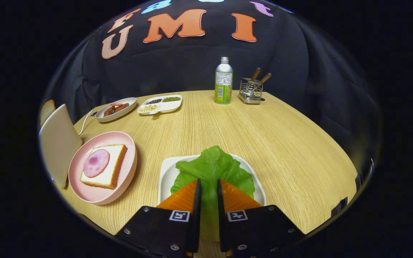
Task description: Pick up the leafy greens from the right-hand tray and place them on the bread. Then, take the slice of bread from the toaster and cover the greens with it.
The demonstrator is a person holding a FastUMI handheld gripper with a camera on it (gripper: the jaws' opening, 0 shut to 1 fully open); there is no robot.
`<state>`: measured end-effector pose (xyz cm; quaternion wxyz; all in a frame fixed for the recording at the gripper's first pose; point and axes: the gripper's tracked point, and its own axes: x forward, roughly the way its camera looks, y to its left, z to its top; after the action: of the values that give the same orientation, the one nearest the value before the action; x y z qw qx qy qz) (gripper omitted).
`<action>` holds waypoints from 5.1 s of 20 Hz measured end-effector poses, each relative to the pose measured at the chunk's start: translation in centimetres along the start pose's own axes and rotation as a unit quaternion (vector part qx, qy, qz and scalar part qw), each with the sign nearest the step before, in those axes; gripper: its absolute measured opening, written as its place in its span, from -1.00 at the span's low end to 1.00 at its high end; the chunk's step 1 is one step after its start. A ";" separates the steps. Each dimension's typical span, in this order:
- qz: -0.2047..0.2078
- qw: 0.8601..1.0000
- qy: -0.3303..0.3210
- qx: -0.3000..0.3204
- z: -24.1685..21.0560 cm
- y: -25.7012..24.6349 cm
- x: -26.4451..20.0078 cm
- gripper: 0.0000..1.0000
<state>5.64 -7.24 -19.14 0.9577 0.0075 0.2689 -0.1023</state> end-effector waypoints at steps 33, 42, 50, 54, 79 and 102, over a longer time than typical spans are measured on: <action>0.097 0.989 -0.093 -0.069 8.5 13.8 -7.0 -0.99; 0.136 0.984 -0.077 -0.084 7.4 19.3 -5.8 -0.99; 0.163 0.981 -0.071 -0.076 7.2 22.0 -4.8 -0.98; 0.161 0.982 -0.048 -0.092 5.3 22.4 -3.3 -0.94; 0.130 0.967 -0.205 -0.080 19.8 29.1 -15.2 0.95; 0.196 0.967 -0.132 -0.096 13.6 40.0 -14.5 -0.35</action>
<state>8.53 33.72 -1.66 0.9822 -0.0455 0.1424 0.1140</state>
